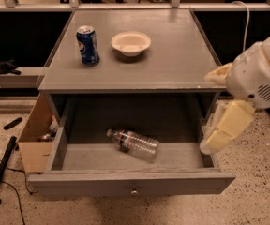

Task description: Pick water bottle from top drawer and place on counter

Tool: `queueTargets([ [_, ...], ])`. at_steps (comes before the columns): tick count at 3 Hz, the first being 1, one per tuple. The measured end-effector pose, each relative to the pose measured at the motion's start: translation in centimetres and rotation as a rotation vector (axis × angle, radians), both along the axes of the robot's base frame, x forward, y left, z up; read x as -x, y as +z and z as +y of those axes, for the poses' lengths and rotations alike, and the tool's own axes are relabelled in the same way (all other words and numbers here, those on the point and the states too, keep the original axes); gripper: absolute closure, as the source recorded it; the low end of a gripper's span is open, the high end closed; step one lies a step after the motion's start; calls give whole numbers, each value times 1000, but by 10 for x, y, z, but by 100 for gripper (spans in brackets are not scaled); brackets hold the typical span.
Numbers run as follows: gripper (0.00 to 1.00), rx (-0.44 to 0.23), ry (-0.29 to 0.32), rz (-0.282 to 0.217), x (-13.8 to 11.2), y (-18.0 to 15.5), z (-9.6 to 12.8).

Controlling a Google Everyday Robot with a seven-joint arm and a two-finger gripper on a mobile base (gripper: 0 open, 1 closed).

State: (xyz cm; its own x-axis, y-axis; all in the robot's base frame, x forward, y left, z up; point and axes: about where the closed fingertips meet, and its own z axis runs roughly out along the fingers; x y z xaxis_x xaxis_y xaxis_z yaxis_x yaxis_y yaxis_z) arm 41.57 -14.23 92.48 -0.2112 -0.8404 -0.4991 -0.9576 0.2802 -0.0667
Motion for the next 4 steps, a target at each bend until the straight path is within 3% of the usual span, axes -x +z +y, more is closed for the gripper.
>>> queueTargets([
  [1,0,-56,-14,50,7,-30,20],
  [3,0,-69,-101,154,6,-96,48],
  [4,0,-69,-101,154,6,-96,48],
])
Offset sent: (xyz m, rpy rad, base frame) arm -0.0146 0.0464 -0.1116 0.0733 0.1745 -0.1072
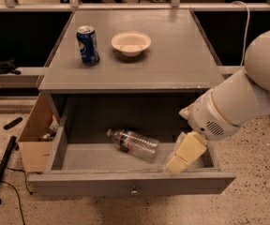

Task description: Pick water bottle from top drawer and place on counter

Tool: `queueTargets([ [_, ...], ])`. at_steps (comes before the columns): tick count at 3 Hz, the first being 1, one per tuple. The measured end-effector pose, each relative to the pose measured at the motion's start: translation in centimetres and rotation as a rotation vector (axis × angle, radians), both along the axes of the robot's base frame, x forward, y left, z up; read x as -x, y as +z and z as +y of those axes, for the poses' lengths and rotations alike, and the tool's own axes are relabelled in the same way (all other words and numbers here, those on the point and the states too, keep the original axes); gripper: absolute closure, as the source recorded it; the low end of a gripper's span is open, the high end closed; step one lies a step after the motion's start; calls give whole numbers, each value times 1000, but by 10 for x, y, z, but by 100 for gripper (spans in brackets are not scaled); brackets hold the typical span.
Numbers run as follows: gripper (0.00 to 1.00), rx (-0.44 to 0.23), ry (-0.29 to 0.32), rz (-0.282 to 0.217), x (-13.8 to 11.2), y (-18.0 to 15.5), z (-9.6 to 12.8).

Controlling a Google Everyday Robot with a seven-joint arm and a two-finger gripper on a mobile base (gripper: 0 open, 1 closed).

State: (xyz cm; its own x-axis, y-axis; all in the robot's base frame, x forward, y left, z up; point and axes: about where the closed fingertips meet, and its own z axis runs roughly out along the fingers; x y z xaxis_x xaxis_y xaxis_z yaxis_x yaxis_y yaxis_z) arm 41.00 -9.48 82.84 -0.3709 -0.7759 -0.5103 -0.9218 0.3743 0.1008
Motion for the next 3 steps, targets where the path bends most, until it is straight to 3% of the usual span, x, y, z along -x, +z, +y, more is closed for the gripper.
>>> queueTargets([
  [1,0,-15,-12,-20,2,-1,4],
  [3,0,-99,-18,-125,-36,-37,23],
])
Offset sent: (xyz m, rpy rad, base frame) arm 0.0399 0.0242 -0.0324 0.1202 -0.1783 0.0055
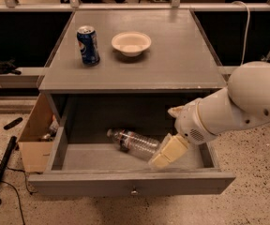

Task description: Pick water bottle from top drawer and place on counter

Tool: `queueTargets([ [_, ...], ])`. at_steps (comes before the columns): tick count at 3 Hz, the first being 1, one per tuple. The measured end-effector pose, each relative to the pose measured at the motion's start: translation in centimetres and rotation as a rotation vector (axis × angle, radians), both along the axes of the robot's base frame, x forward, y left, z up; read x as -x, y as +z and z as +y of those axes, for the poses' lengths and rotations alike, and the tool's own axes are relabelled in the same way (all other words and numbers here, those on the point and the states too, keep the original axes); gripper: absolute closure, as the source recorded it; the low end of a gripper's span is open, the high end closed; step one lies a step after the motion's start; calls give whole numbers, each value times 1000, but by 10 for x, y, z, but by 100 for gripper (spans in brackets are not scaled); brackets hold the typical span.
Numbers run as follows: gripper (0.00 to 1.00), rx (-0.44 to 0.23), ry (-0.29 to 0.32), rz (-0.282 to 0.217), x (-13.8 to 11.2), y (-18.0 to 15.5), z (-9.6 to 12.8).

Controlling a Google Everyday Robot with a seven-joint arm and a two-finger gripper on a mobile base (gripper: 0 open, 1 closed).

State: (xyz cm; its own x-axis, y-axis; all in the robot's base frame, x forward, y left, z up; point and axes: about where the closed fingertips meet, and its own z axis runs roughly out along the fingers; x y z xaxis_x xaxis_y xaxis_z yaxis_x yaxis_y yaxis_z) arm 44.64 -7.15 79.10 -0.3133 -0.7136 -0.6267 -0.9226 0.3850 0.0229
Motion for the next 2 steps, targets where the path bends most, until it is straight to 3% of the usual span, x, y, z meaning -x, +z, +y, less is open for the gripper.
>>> queueTargets([
  [2,0,-20,-54,-22,-35,-62,25],
])
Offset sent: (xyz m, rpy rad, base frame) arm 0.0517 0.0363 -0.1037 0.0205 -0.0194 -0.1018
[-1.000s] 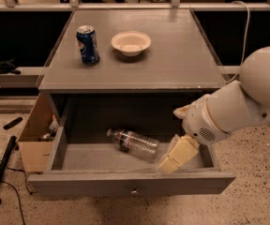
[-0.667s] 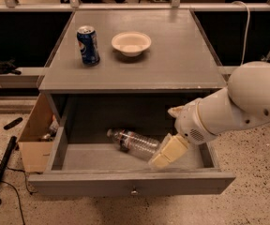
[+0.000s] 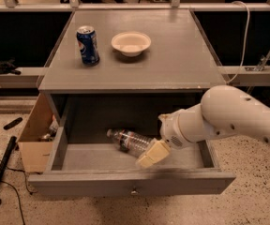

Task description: Pick water bottle from top drawer and place on counter

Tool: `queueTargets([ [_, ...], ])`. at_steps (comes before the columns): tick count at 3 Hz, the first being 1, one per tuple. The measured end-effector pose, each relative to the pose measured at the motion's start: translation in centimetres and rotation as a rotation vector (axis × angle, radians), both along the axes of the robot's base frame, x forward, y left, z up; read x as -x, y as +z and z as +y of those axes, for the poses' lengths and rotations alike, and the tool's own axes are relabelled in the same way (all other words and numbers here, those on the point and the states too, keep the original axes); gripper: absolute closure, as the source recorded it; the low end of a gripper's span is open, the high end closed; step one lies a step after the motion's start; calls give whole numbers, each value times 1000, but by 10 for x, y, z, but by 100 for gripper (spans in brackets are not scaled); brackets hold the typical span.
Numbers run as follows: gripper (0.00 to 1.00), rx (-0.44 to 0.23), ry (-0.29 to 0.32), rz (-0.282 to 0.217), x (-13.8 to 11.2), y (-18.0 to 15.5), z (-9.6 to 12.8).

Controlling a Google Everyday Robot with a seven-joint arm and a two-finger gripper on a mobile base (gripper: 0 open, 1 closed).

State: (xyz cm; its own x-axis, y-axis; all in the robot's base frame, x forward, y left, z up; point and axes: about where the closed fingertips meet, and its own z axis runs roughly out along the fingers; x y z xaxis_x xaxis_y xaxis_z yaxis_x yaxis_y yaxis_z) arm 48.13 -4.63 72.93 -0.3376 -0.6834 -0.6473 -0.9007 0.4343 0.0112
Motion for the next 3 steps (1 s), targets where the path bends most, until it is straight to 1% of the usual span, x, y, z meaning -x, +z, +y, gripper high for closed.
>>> queueTargets([
  [1,0,10,-12,3,-14,-25,15],
  [2,0,36,-12,-14,-35,-33,23],
  [3,0,97,-45,-37,-69,-47,-7],
])
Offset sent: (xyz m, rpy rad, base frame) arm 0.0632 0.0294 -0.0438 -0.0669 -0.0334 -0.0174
